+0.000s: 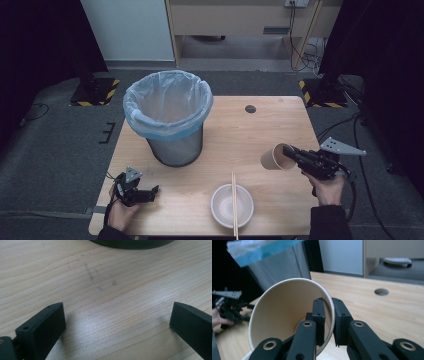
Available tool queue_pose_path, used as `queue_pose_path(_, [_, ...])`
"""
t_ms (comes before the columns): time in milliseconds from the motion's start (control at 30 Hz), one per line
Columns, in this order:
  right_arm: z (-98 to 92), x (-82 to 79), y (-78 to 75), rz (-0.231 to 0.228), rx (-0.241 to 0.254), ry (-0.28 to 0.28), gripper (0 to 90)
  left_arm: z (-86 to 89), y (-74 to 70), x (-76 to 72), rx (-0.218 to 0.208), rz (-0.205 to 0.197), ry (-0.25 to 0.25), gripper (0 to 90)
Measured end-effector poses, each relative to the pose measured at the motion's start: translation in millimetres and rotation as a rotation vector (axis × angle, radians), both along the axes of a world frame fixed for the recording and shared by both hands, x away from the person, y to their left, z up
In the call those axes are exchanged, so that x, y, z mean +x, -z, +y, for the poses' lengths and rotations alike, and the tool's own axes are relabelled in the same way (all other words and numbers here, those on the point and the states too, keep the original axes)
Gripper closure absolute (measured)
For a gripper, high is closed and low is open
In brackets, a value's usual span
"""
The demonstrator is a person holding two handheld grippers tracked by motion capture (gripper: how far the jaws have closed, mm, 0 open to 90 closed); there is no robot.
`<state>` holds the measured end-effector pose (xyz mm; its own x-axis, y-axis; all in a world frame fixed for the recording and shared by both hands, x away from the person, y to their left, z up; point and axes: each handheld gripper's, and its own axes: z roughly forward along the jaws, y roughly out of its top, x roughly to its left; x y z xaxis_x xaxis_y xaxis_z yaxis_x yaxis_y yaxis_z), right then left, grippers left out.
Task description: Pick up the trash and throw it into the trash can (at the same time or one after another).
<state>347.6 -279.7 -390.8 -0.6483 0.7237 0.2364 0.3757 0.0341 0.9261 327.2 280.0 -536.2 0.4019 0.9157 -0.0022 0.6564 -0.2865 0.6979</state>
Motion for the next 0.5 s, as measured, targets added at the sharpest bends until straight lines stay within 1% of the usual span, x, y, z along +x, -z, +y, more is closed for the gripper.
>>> queue_pose_path(33, [1.6,3.7,-7.4,-0.013,0.006,0.007,81.8,-0.1,0.0,0.0,0.0,0.0,0.0,0.0])
queue_pose_path(67, [1.6,3.7,-7.4,-0.013,0.006,0.007,81.8,-0.1,0.0,0.0,0.0,0.0,0.0,0.0])
queue_pose_path(100, [2.4,5.3,-11.6,-0.022,0.013,0.01,81.9,-0.2,0.0,-0.1,0.0,0.0,0.001,0.0])
queue_pose_path(133, [3.7,6.8,-17.0,-0.033,0.026,0.009,81.9,-0.3,0.0,-0.1,0.0,-0.001,0.001,0.0])
queue_pose_path(167, [6.6,9.3,-25.3,-0.054,0.038,0.009,81.9,-0.4,0.0,-0.1,0.0,0.0,0.002,0.0])
queue_pose_path(233, [7.9,10.1,-28.2,-0.06,0.041,0.008,81.9,-0.5,0.0,-0.2,0.0,0.0,0.002,0.0])
queue_pose_path(333, [13.1,14.0,-39.6,-0.08,0.056,0.016,81.8,-0.6,0.0,-0.3,0.001,0.0,0.003,0.0])
queue_pose_path(367, [16.1,16.5,-45.6,-0.094,0.065,0.023,81.9,-0.6,0.0,-0.3,0.0,0.0,0.003,0.0])
queue_pose_path(400, [16.1,16.5,-45.6,-0.094,0.065,0.023,81.9,-0.6,0.0,-0.3,0.0,0.0,0.003,0.0])
queue_pose_path(433, [19.2,18.8,-51.0,-0.107,0.074,0.027,81.9,-0.7,0.0,-0.3,0.0,0.0,0.003,0.0])
queue_pose_path(500, [20.3,19.8,-52.9,-0.111,0.076,0.027,82.0,-0.8,0.0,-0.3,0.0,0.0,0.004,0.0])
